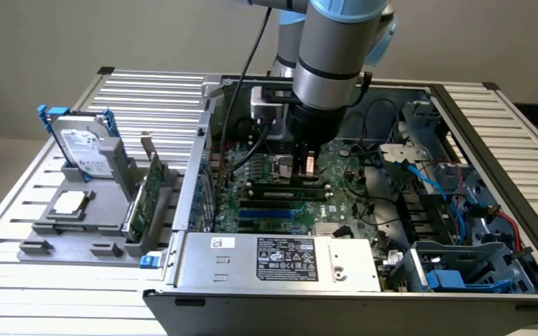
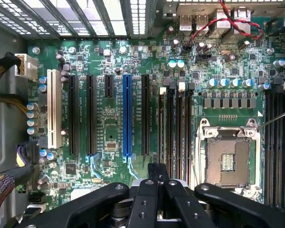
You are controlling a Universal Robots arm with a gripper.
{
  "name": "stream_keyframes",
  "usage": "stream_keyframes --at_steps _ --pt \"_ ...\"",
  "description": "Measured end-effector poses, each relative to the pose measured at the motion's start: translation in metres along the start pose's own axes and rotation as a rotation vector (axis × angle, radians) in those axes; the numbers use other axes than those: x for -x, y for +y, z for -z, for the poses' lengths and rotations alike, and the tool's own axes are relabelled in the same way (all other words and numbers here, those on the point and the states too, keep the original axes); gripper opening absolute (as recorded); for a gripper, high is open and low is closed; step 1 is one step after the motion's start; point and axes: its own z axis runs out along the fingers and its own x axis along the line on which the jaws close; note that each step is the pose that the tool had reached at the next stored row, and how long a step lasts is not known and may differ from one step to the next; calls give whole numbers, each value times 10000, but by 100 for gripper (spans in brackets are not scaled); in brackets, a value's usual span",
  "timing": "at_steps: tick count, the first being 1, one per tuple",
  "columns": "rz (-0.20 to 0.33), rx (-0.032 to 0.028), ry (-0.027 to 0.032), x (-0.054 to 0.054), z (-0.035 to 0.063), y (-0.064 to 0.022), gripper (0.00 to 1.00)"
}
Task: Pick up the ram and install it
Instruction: 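Press down the ram until it locks into place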
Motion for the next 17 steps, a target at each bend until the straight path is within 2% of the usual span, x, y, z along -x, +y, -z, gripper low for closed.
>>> stream_keyframes --at_steps 12,14,17 --pt "1 0 0 0 0 0 11" --pt "-9 -32 -41 -1 1 -1 11" --pt "-275 -39 -68 0 2 -1 11"
